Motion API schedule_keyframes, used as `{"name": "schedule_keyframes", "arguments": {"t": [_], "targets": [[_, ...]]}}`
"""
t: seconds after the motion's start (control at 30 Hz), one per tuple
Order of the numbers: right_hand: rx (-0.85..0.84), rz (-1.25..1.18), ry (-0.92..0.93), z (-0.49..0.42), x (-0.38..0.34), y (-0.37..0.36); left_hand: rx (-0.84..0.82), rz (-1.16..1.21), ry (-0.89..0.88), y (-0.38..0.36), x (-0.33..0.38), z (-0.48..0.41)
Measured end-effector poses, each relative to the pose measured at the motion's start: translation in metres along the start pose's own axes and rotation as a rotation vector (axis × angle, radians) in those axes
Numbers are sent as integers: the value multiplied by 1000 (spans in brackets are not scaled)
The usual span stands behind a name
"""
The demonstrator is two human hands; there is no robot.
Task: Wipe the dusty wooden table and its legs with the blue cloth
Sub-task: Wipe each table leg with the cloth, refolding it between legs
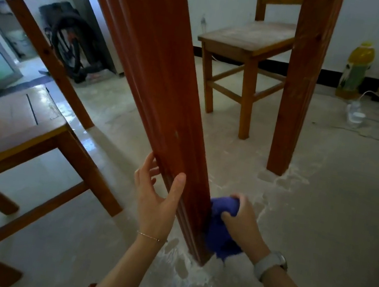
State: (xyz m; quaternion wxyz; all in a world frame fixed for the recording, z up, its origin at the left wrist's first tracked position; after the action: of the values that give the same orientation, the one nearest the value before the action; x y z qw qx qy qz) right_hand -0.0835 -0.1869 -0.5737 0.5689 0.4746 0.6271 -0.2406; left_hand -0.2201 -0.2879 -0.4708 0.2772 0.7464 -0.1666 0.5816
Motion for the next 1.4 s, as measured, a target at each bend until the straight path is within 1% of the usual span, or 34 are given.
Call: {"name": "schedule_keyframes", "arguments": {"t": [0.03,0.1,0.2,0.27,0.33,0.4,0.47,0.5,0.6,0.67,0.73,0.8,0.83,0.87,0.9,0.97,1.0,1.07,1.1,1.17,1.23,1.27,1.33,1.37,1.4], "targets": [[76,-14,24,-12,-22,8,-3,4,0,0,3,-1],[184,-55,182,-41,-74,25,12,37,-6,1,14,-2],[239,-143,469,-70,-160,41,47,85,-72,5,42,-13],[264,-196,585,-82,-211,48,61,94,-132,7,65,-22],[283,-291,626,-93,-249,51,79,119,-176,11,87,-29],[273,-445,607,-102,-274,52,91,147,-210,14,105,-34],[208,-569,583,-107,-287,50,97,171,-219,16,117,-36],[163,-584,567,-108,-286,48,100,186,-219,16,119,-36],[40,-533,477,-98,-250,32,99,199,-211,14,113,-33],[-32,-435,333,-83,-201,18,83,200,-189,10,107,-31],[-126,-295,160,-69,-146,7,67,192,-165,6,100,-27],[-226,-98,39,-57,-106,5,60,164,-151,6,87,-24],[-221,-45,7,-53,-95,9,56,141,-145,8,79,-22],[-165,-48,5,-50,-91,14,49,116,-139,10,70,-21],[-70,-72,42,-50,-90,19,35,95,-131,12,62,-20],[155,-157,223,-44,-106,26,8,41,-109,14,45,-16],[215,-189,338,-40,-119,26,0,13,-106,14,38,-15],[228,-192,508,-31,-124,13,-10,-38,-90,13,22,-12],[230,-194,525,-26,-118,5,-19,-64,-86,13,15,-11],[240,-207,436,-16,-83,-8,-51,-121,-77,13,0,-9],[209,-140,273,0,-32,-24,-88,-168,-68,14,-14,-6],[145,-82,166,9,-4,-31,-105,-185,-53,15,-20,-5],[-63,40,-27,26,40,-40,-130,-204,-14,15,-28,-5],[-158,64,-109,34,54,-41,-138,-204,3,14,-31,-5],[-213,65,-174,43,62,-40,-146,-199,15,14,-32,-4]]}}
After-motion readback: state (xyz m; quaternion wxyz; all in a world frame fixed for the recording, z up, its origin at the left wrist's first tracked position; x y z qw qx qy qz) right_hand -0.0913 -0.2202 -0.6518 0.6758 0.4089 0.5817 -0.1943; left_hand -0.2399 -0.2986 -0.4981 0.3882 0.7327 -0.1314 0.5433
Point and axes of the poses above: each hand's wrist, its own z-axis away from the middle knuckle, its own y-axis out of the back of the hand, x = y × z, the point moved 4 cm from there along -z, towards the middle knuckle, and after that the axes turned 15 degrees about y, right-handed, at the moved point
